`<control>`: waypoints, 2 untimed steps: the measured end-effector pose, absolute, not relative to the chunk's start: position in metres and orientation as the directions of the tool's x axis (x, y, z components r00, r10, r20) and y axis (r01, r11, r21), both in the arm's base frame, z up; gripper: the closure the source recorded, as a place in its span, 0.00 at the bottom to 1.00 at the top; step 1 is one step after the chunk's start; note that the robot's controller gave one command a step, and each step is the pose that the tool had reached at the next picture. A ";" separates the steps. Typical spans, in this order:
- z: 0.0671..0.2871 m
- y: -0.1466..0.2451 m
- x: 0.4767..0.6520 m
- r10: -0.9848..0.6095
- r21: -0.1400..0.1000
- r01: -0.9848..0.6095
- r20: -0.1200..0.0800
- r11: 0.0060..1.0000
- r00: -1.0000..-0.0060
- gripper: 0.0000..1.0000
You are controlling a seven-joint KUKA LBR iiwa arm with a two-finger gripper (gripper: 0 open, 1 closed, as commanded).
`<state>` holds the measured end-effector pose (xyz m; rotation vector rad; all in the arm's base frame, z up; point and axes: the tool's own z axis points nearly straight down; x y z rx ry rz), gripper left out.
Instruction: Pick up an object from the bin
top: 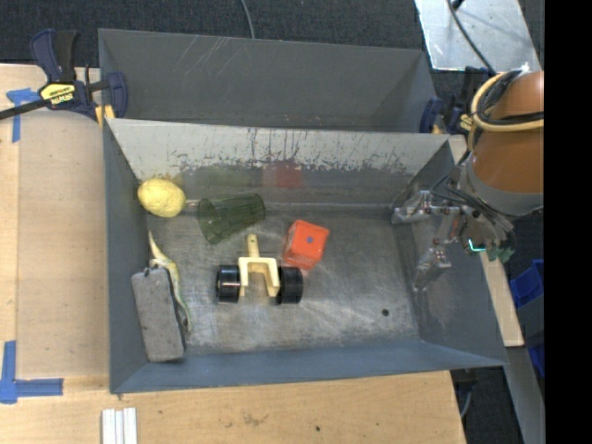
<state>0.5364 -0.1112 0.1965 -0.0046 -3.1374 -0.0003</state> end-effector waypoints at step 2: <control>0.200 -0.111 0.538 0.000 -0.001 0.000 -0.004 1.000 -1.000 0.00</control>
Offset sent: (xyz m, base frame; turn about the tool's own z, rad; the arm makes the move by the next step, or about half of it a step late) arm 0.0611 0.0367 -0.0222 -0.2054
